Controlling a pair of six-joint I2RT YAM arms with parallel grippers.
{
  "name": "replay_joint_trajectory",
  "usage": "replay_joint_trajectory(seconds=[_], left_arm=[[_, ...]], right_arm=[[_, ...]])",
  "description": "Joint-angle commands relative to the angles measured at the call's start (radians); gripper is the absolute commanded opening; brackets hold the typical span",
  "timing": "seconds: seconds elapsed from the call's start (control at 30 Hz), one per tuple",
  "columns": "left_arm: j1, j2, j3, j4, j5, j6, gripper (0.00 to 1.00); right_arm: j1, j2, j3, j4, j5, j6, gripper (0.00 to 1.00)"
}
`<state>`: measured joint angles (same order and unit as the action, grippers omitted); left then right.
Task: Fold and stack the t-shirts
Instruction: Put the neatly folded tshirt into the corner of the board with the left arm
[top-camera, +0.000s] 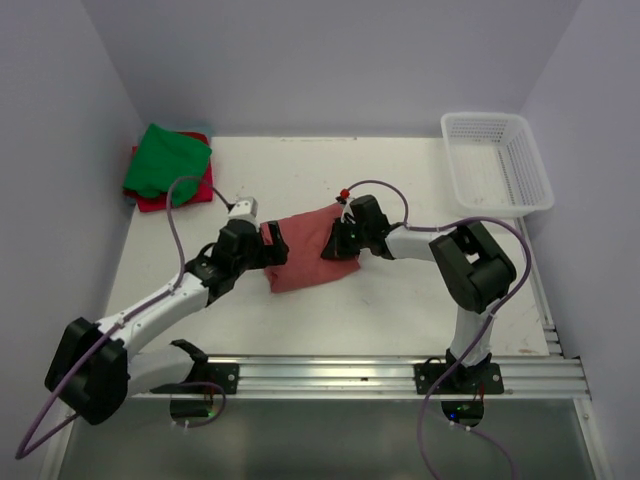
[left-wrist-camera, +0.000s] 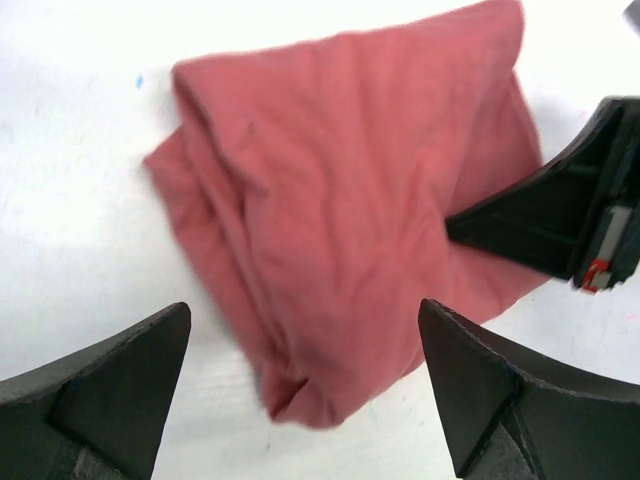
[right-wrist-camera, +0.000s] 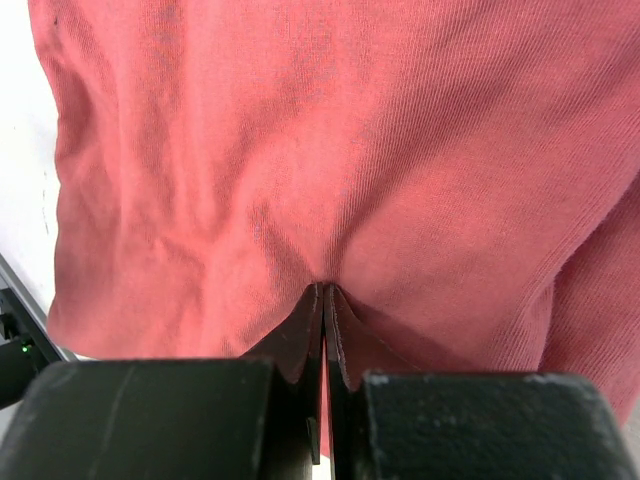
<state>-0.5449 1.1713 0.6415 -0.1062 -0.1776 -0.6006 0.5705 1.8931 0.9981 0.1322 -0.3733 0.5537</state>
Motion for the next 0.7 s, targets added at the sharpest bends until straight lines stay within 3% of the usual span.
replay_joint_trajectory(seconds=[0.0, 0.3, 0.5, 0.67], left_arm=[[0.025, -0.099, -0.121, -0.088, 0.001, -0.097, 1.00], [0.062, -0.219, -0.333, 0.055, 0.125, -0.229, 1.00], [0.149, -0.204, -0.465, 0.339, 0.274, -0.298, 1.00], [0.201, -0.082, -0.542, 0.609, 0.378, -0.407, 1.00]], right_arm=[[0.005, 0.006, -0.013, -0.052, 0.076, -0.040, 0.00], [0.005, 0.017, -0.012, -0.042, 0.071, -0.038, 0.00], [0.005, 0.006, -0.021, -0.049, 0.082, -0.047, 0.00], [0.005, 0.009, -0.019, -0.059, 0.094, -0.058, 0.00]])
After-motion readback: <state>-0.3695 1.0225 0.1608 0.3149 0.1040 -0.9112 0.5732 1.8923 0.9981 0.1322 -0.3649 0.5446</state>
